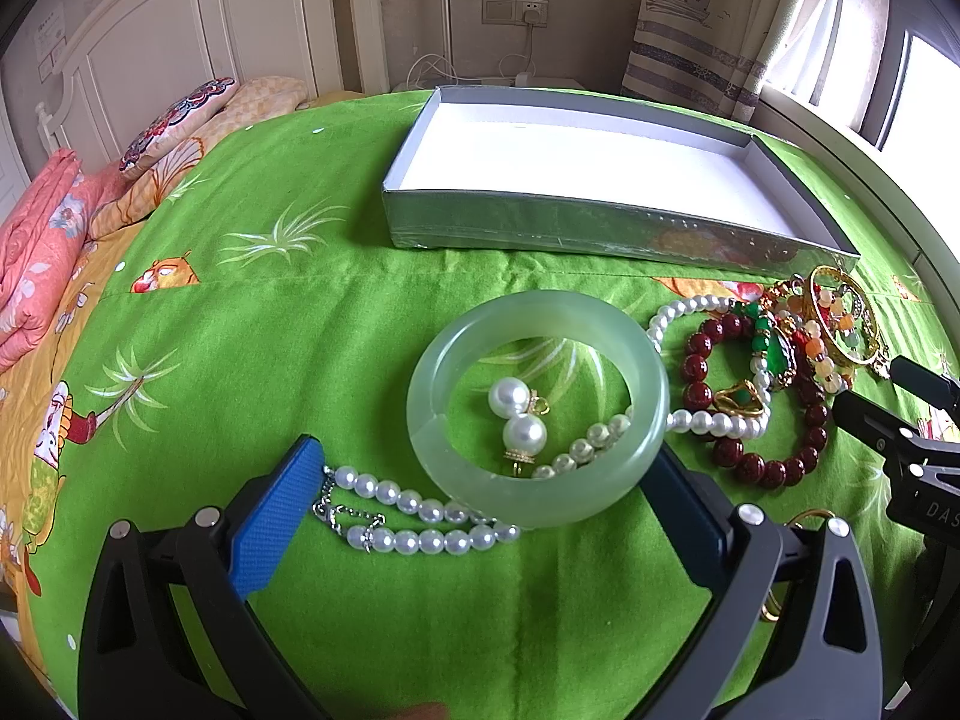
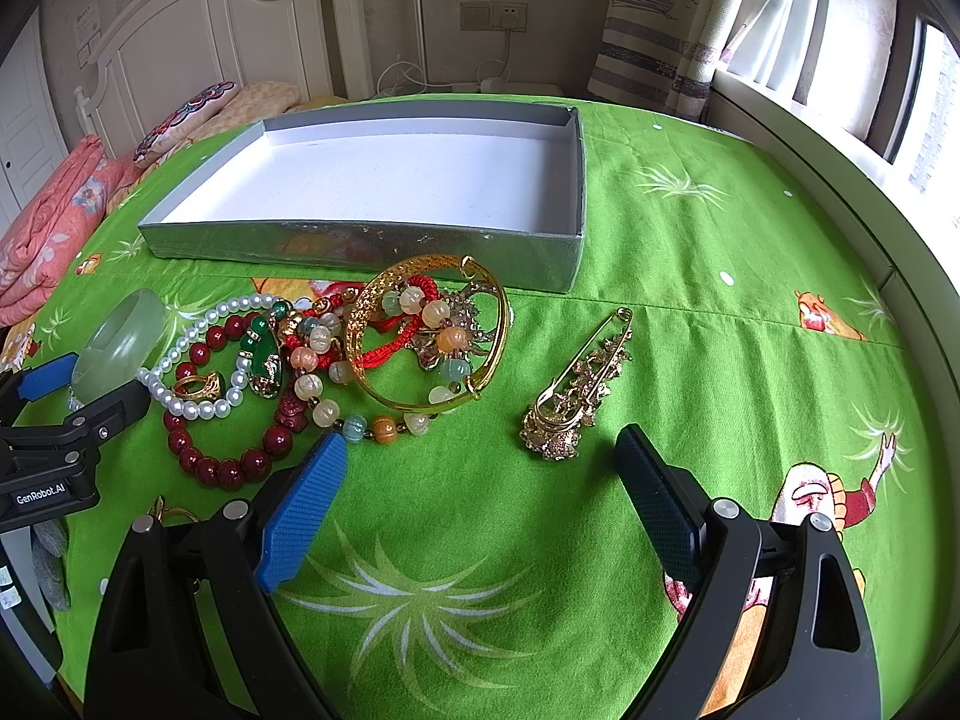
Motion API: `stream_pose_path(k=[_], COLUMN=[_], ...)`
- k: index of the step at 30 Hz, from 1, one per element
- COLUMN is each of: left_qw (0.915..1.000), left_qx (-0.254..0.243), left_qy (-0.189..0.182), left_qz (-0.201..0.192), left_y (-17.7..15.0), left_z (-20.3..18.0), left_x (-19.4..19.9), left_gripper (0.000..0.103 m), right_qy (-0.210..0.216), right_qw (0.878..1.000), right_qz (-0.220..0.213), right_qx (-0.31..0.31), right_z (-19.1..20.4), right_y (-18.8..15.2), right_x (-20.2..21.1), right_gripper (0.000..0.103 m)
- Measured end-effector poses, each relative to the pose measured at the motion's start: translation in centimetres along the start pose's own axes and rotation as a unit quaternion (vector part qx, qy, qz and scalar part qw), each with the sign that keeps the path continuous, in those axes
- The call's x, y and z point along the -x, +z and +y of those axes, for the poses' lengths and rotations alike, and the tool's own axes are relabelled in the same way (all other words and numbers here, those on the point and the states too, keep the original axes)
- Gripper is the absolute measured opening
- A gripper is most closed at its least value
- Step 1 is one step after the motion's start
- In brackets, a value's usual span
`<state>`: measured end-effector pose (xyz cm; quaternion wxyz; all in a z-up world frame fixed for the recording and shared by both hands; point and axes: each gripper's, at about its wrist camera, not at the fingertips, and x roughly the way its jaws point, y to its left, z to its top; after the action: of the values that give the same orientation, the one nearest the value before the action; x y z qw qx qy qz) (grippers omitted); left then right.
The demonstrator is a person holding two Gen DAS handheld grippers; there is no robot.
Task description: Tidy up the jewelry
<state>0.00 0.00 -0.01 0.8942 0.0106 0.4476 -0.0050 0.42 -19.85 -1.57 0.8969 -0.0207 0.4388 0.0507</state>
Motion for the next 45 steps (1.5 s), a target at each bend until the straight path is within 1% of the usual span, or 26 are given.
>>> stream_pose_path(k=[17, 20, 27, 31, 34, 36, 38, 40, 42, 45], left_qw=[1.0000, 1.0000, 1.0000, 0.9999, 0.9998, 0.9996, 0.9994, 0.9997, 0.9998, 0.9992], left_qx=[0.000, 0.000, -0.006, -0.012, -0.016, -0.023, -0.025, -0.019, -0.007, 0.018], left_qy=[0.000, 0.000, -0.004, -0.008, -0.009, -0.016, -0.019, -0.015, -0.018, -0.036], left_qz=[0.000, 0.000, 0.001, 0.003, 0.005, 0.010, 0.011, 0.009, 0.007, -0.007], left_y=[0.0, 0.0, -0.2, -0.3, -0.8, -1.1, -1.7, -2.5, -3.1, -4.0], left_z=[0.0, 0.0, 0.0, 0.4, 0.2, 0.2, 0.5, 1.0, 1.7, 3.3], left_x=[0.0, 0.0, 0.0, 0.2, 0.6, 0.9, 1.4, 1.9, 2.4, 3.6], left_gripper=[0.101, 0.101, 0.101, 0.101, 0.101, 0.101, 0.101, 0.101, 0.101, 0.100], right_qy=[0.000, 0.004, 0.014, 0.033, 0.052, 0.067, 0.089, 0.101, 0.115, 0.109], right_qw=[1.000, 1.000, 1.000, 0.999, 0.997, 0.995, 0.990, 0.985, 0.981, 0.978], right_qz=[0.002, 0.006, 0.012, 0.014, 0.003, 0.004, 0.006, 0.003, 0.006, 0.001], right_qx=[0.000, 0.004, 0.016, 0.037, 0.058, 0.075, 0.109, 0.140, 0.157, 0.179], right_z=[0.0, 0.2, 0.0, 0.6, 1.3, 2.1, 3.5, 5.2, 6.3, 7.7], right_y=[0.0, 0.3, -0.3, -0.9, -1.7, -2.2, -2.9, -3.5, -3.9, -4.1], right_x=[0.0, -0.1, 0.3, 0.9, 2.1, 2.8, 3.5, 4.0, 4.1, 4.1], right_gripper=[0.087, 0.087, 0.087, 0.087, 0.087, 0.087, 0.087, 0.086, 0.086, 0.086])
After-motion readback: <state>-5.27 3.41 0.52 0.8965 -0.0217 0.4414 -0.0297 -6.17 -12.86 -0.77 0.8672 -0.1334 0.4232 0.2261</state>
